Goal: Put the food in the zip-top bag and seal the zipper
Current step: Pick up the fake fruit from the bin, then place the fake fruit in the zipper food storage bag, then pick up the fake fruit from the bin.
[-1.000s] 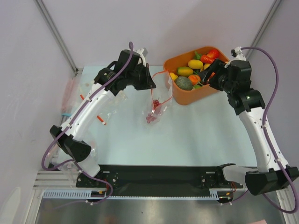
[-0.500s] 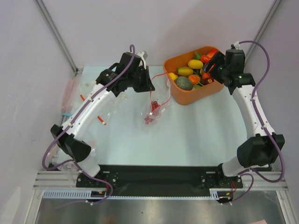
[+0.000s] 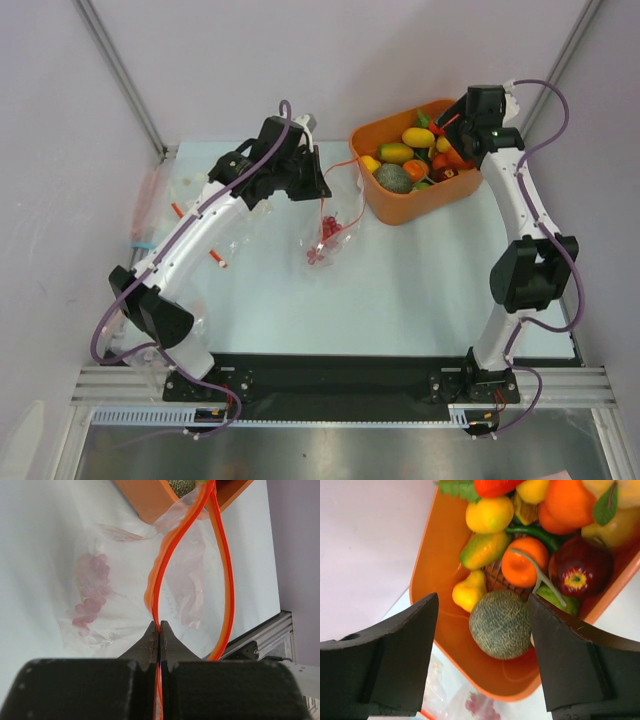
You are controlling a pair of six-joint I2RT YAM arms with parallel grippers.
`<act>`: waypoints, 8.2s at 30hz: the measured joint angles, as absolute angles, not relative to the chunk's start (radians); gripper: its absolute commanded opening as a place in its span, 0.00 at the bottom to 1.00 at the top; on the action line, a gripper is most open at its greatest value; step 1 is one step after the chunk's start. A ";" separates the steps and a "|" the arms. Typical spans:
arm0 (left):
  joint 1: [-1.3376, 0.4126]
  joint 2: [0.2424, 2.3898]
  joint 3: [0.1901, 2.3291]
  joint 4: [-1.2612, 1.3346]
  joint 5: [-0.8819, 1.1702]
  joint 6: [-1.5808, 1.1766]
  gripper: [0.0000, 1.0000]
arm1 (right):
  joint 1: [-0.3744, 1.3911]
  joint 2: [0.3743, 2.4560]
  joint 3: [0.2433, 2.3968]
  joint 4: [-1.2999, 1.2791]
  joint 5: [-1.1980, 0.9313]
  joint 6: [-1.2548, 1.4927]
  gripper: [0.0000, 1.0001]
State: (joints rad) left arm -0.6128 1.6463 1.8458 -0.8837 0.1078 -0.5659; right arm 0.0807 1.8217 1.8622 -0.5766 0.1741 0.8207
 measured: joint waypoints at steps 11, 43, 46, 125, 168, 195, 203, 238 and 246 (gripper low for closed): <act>-0.613 1.642 1.822 -0.866 0.094 -0.549 0.00 | 0.015 1.914 1.999 -0.648 0.270 0.821 1.00; -0.613 1.650 1.795 -0.810 0.054 -0.491 0.00 | -0.095 2.190 2.239 -0.794 0.364 0.704 0.80; -0.613 1.651 1.795 -0.810 0.051 -0.488 0.00 | -0.092 2.196 2.256 -0.785 0.364 0.691 0.66; -0.615 1.695 1.901 -0.852 0.032 -0.488 0.00 | 0.405 1.400 1.607 -0.479 -0.187 0.452 0.33; -0.620 1.685 1.909 -0.873 0.090 -0.527 0.00 | 0.552 1.477 1.534 -0.522 -0.102 0.496 0.94; -0.612 1.633 1.826 -0.841 0.055 -0.524 0.00 | 0.425 1.320 1.485 -0.500 -0.082 0.524 1.00; -0.608 1.599 1.809 -0.816 0.045 -0.522 0.00 | 0.346 1.282 1.446 -0.469 -0.119 0.541 1.00; -0.605 1.552 1.779 -0.791 -0.020 -0.510 0.01 | -0.038 1.234 1.272 -0.376 -0.325 0.809 1.00; -0.605 1.542 1.779 -0.791 -0.028 -0.488 0.00 | -0.061 1.272 1.278 -0.325 -0.461 0.704 1.00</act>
